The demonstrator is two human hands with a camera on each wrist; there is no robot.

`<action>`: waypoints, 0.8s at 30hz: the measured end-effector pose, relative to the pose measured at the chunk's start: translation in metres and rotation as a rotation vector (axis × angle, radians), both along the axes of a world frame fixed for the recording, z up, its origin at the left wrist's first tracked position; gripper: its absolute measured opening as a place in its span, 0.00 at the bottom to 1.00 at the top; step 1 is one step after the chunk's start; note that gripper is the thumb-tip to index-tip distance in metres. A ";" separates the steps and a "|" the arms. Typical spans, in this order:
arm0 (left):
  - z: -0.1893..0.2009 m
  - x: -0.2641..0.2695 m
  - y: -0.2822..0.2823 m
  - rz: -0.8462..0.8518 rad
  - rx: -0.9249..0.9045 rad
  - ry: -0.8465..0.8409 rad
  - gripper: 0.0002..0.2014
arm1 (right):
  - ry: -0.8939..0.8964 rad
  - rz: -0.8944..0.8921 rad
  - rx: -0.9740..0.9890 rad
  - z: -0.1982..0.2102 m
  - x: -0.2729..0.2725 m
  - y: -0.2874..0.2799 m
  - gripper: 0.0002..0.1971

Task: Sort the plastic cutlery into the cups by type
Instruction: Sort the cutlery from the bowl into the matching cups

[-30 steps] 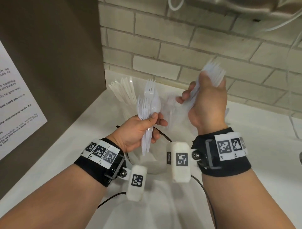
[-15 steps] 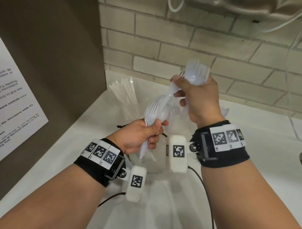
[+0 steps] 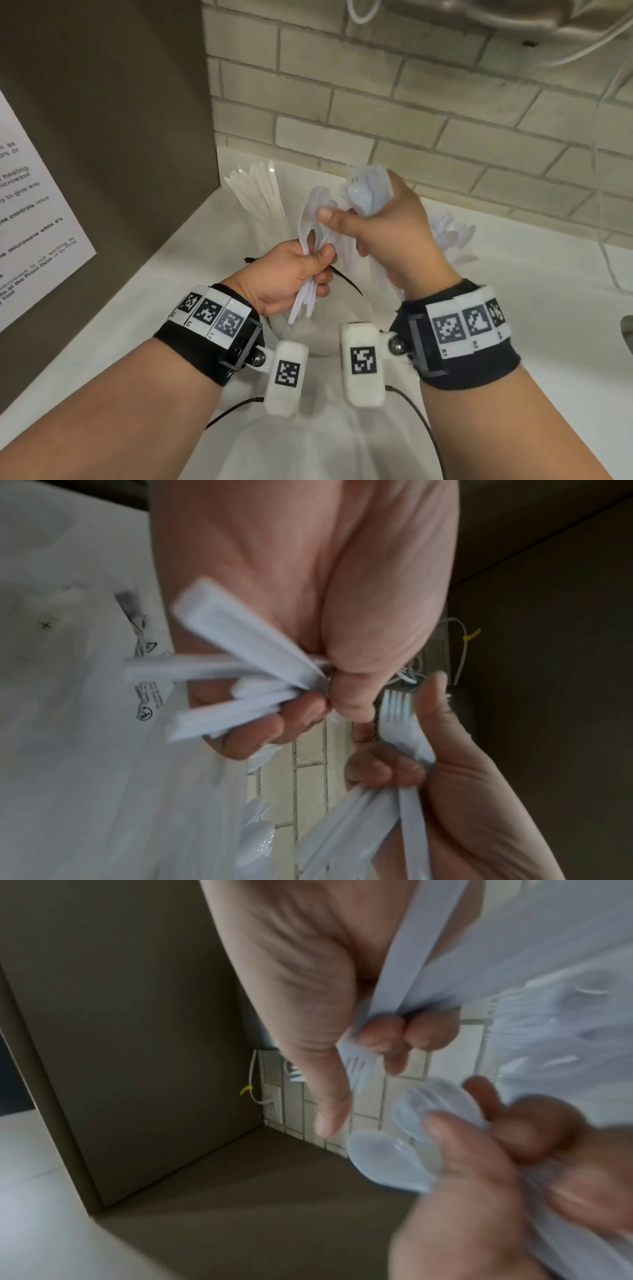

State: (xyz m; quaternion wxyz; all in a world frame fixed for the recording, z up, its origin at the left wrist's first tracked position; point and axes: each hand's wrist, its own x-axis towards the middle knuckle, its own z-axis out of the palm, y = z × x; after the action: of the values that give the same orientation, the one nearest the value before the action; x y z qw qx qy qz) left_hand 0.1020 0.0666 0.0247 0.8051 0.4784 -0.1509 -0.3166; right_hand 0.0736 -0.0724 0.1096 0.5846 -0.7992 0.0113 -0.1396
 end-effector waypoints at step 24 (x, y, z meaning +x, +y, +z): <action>0.013 -0.010 -0.010 0.170 0.169 -0.169 0.08 | 0.199 -0.167 0.417 -0.032 0.003 -0.002 0.14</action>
State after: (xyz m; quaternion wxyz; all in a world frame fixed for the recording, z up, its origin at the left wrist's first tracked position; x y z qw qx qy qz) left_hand 0.0923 0.0562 0.0381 0.7704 0.5803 -0.1498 -0.2175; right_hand 0.0766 -0.0743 0.0773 0.7192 -0.6674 0.1636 -0.1027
